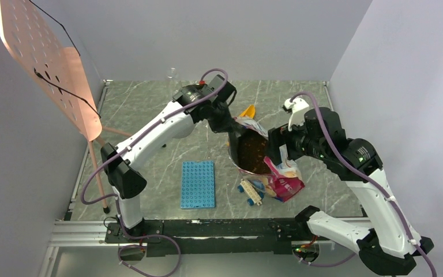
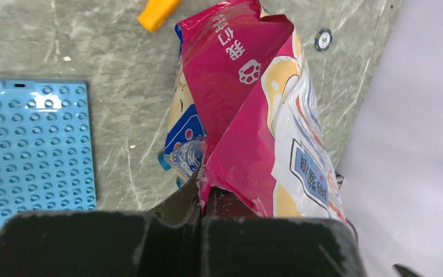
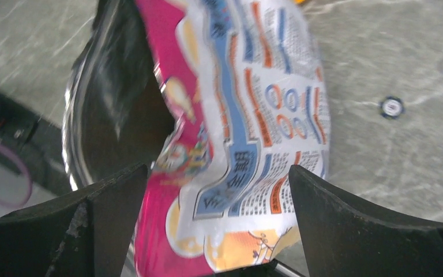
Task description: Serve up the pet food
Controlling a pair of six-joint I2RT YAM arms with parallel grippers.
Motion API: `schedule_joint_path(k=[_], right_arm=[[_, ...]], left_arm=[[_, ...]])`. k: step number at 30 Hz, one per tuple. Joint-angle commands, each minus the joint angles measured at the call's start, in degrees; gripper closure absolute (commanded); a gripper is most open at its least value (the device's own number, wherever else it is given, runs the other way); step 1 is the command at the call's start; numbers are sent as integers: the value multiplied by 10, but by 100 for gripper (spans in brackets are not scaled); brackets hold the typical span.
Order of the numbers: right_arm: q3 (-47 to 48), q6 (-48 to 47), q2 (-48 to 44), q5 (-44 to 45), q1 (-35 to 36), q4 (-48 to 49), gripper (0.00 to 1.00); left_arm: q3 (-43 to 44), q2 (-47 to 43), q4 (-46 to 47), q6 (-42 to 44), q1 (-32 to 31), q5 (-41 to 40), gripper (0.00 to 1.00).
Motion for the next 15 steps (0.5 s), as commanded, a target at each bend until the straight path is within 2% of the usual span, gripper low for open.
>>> schedule_joint_path(k=[1, 4, 8, 12, 15], right_arm=[[-8, -47, 1, -107, 23, 16, 4], [-10, -59, 2, -97, 47, 15, 5], [-21, -67, 4, -131, 78, 20, 5], [-42, -42, 29, -59, 114, 14, 7], [-23, -26, 43, -16, 139, 14, 9]], left_arm=[[22, -72, -3, -39, 57, -79, 100], [35, -68, -1, -38, 64, -75, 100], [49, -57, -6, -46, 74, -72, 100], [69, -48, -9, -57, 84, -61, 100], [97, -41, -35, -67, 90, -59, 100]])
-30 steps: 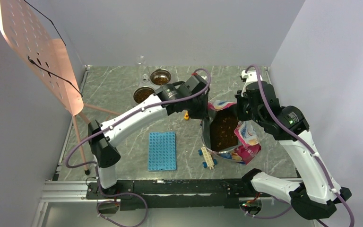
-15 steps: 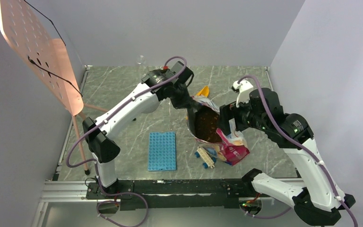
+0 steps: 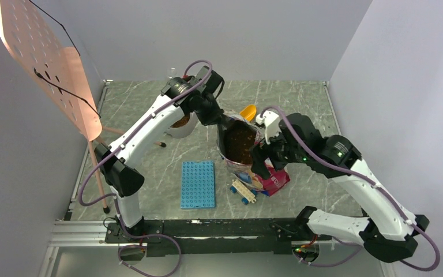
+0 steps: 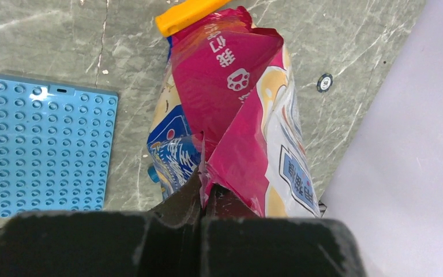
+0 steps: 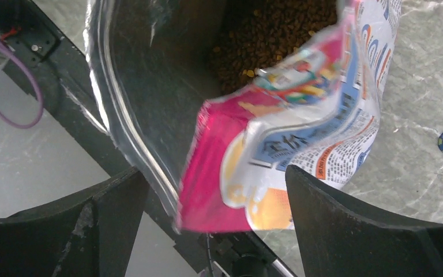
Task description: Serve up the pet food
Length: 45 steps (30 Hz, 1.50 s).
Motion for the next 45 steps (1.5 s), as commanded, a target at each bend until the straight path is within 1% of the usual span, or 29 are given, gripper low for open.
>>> schedule_joint_path(k=[1, 2, 3, 5, 9, 12, 13, 14, 15, 18, 19, 20, 21, 24, 25, 27, 31, 33, 35, 36, 37, 38, 40, 45], right_arm=[[17, 21, 22, 73, 30, 20, 10], [21, 25, 28, 90, 35, 21, 13], [25, 31, 37, 111, 42, 21, 18], [32, 40, 55, 152, 58, 20, 30], [23, 38, 69, 191, 102, 43, 46], [12, 42, 65, 213, 113, 47, 64], [11, 42, 64, 215, 112, 44, 71], [11, 43, 64, 220, 113, 38, 84], [12, 46, 62, 228, 113, 31, 100], [1, 45, 38, 234, 113, 18, 100], [0, 45, 32, 237, 113, 13, 100], [0, 43, 28, 234, 113, 9, 100], [1, 40, 26, 229, 113, 10, 100], [10, 33, 39, 221, 113, 21, 100], [15, 31, 46, 222, 113, 24, 100], [23, 29, 57, 224, 113, 34, 100], [24, 27, 59, 226, 113, 52, 100], [23, 26, 57, 234, 113, 52, 100], [23, 23, 56, 245, 113, 49, 100], [23, 22, 54, 249, 113, 46, 100], [23, 22, 53, 255, 113, 44, 100], [23, 22, 52, 257, 113, 42, 100], [21, 23, 48, 259, 113, 40, 100], [22, 27, 44, 256, 113, 35, 100]], left_arm=[[81, -31, 4, -39, 27, -43, 100], [75, -36, 4, -47, 28, -44, 100], [59, -41, 7, -59, 29, -44, 100], [41, -53, 9, -84, 34, -40, 100], [43, -57, 5, -123, 42, -43, 100], [48, -51, 26, -133, 54, -37, 100], [49, -48, 29, -141, 60, -28, 100], [50, -46, 34, -147, 66, -13, 100], [48, -46, 41, -151, 72, 0, 100], [12, -64, 91, -142, 92, 55, 100], [-10, -76, 116, -143, 101, 88, 93], [-32, -88, 134, -149, 108, 113, 83], [-53, -101, 151, -157, 113, 135, 71], [-110, -138, 191, -172, 117, 176, 41], [-121, -146, 196, -178, 118, 188, 33], [-139, -161, 211, -191, 119, 207, 26], [-157, -172, 244, -225, 119, 223, 21], [-142, -164, 231, -230, 119, 220, 20], [-118, -148, 178, -240, 117, 214, 24], [-110, -140, 147, -253, 117, 210, 28], [-110, -136, 126, -269, 116, 209, 30], [-118, -135, 126, -280, 116, 207, 30], [-136, -134, 158, -281, 116, 190, 29], [-104, -85, 163, -253, 111, 181, 22]])
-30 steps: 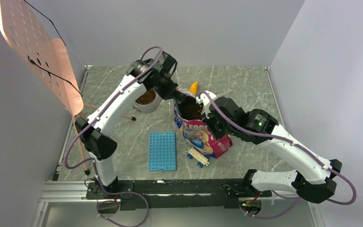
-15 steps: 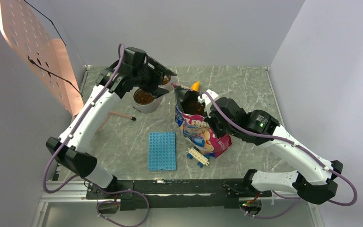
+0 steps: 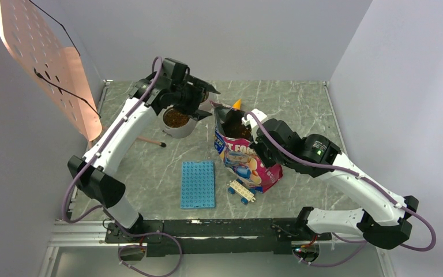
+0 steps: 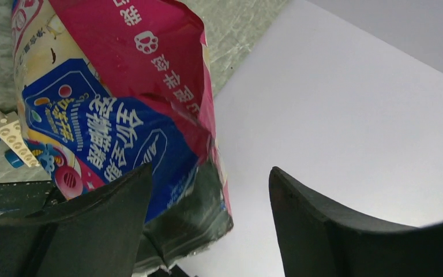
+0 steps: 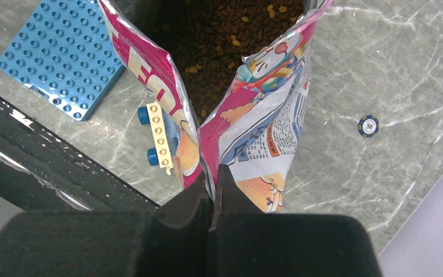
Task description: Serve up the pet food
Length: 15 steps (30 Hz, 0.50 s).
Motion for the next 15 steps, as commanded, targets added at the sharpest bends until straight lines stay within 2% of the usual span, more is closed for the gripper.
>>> schedule_joint_path(k=[1, 3, 6, 10, 13, 14, 15], right_arm=[[25, 0, -21, 17, 3, 11, 100], [29, -2, -19, 19, 2, 13, 100], [38, -8, -12, 27, 3, 9, 100], [36, -12, -21, 63, 3, -18, 100], [24, -12, -37, 92, 3, -49, 100], [21, -11, -44, 96, 3, -52, 100], [19, -11, -51, 98, 3, -54, 100]], left_arm=[[30, 37, 16, 12, -9, -1, 22], [18, 47, 36, 6, -13, 6, 26], [-1, 49, 60, 0, -14, 4, 36], [1, 36, 89, 34, 3, -58, 62], [37, 45, 95, 55, 15, -69, 95], [46, 50, 94, 53, 18, -62, 100], [52, 57, 95, 49, 20, -50, 100]])
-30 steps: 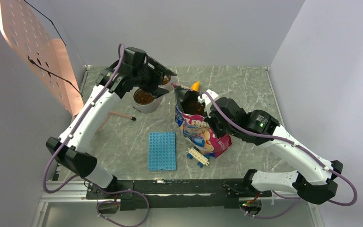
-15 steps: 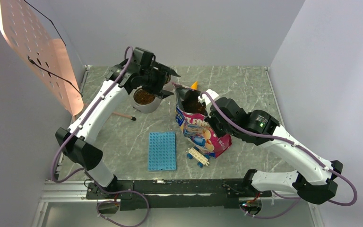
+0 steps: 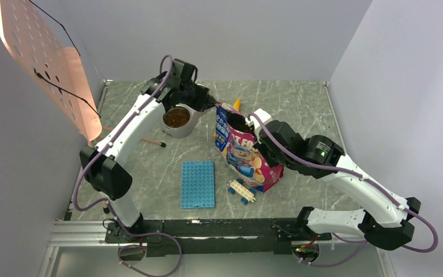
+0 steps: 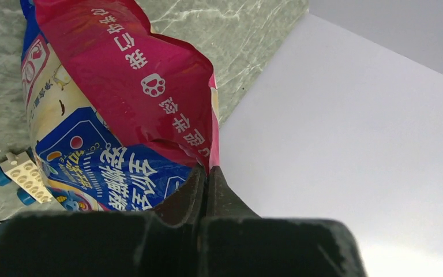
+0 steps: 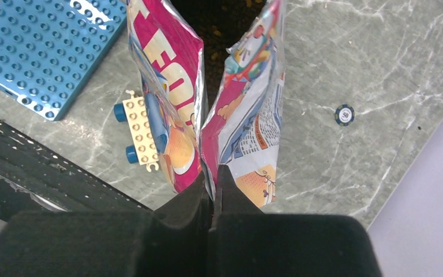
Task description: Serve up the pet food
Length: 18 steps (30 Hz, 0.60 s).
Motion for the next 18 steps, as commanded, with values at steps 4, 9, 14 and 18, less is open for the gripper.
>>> schedule_joint_path(k=[4, 9, 14, 18], right_arm=[[6, -3, -76, 79, 2, -54, 100], [24, 15, -121, 95, 2, -51, 100], [4, -15, -116, 34, 2, -9, 100], [45, -39, -46, 38, 2, 7, 78]], left_arm=[[133, 32, -37, 5, 29, -9, 100], [227, 64, -142, 27, 45, -30, 100], [194, 59, -124, 10, 48, 10, 100], [178, 55, -123, -4, 38, 30, 100]])
